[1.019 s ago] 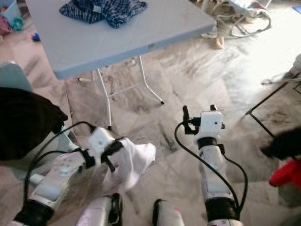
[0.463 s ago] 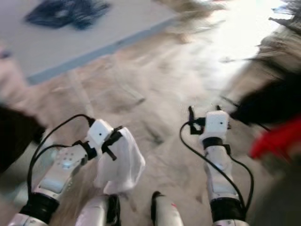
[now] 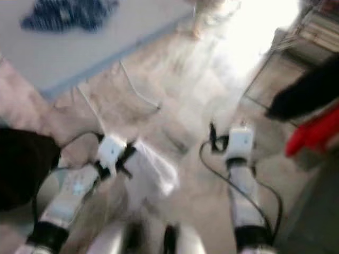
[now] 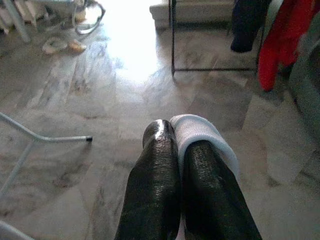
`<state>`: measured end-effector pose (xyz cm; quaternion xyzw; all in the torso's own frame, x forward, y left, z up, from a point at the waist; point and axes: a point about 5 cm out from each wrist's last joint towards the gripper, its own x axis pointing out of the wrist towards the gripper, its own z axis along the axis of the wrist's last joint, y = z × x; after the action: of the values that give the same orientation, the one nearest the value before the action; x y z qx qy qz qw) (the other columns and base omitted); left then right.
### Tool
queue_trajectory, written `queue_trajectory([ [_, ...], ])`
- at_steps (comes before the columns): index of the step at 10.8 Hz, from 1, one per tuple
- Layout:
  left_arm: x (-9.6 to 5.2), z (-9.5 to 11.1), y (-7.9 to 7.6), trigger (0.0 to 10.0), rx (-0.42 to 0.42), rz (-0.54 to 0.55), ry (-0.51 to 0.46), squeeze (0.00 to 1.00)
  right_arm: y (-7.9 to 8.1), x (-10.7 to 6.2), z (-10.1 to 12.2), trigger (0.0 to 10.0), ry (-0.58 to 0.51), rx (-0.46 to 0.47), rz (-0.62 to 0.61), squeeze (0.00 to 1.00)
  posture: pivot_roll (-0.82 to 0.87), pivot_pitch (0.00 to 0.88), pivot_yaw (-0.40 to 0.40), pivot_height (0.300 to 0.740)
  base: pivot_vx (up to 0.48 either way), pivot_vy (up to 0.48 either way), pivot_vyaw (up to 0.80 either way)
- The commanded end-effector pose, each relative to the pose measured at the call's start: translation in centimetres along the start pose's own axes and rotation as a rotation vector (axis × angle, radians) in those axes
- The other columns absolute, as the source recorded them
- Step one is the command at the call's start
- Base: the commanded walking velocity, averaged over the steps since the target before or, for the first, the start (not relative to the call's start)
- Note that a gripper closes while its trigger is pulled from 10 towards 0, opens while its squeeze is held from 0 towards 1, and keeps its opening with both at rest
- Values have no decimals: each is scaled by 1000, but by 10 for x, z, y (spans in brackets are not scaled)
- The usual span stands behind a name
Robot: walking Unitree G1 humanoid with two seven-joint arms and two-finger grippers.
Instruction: Hang hanger
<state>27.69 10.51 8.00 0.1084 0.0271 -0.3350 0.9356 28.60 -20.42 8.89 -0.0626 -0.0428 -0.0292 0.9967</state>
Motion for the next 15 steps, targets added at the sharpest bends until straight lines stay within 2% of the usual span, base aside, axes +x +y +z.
queue_trajectory([
  [1,-2,10,5,10000,12,23,-57,0,1,0,1,10000,-5,3,-3,0,-23,167,-29,740,0,0,0],
  [2,-5,8,3,10000,-29,37,-60,0,2,-1,1,10000,-6,3,-12,0,-20,166,-24,740,472,0,-613],
  [3,-6,5,2,10000,-35,53,-57,0,2,-2,0,10000,-4,7,-19,0,-19,160,-20,740,472,0,-800],
  [5,-3,5,-2,10000,-35,44,-54,0,4,0,0,10000,-8,9,-17,0,-19,151,-18,740,472,0,-744],
  [7,0,6,1,10000,-31,73,-46,0,2,1,1,10000,-10,4,-22,0,-19,147,-19,740,454,0,-638],
  [11,1,7,2,10000,-11,97,-50,0,3,5,1,10000,-13,3,-29,0,-12,139,-22,740,392,278,-500],
  [13,-2,4,5,10000,-11,124,-46,0,4,4,2,10000,-23,8,-21,0,-15,131,-22,740,390,279,0],
  [15,-11,-6,14,10000,4,181,-13,0,1,5,1,10000,-25,7,-24,0,-16,129,-21,740,375,298,0],
])
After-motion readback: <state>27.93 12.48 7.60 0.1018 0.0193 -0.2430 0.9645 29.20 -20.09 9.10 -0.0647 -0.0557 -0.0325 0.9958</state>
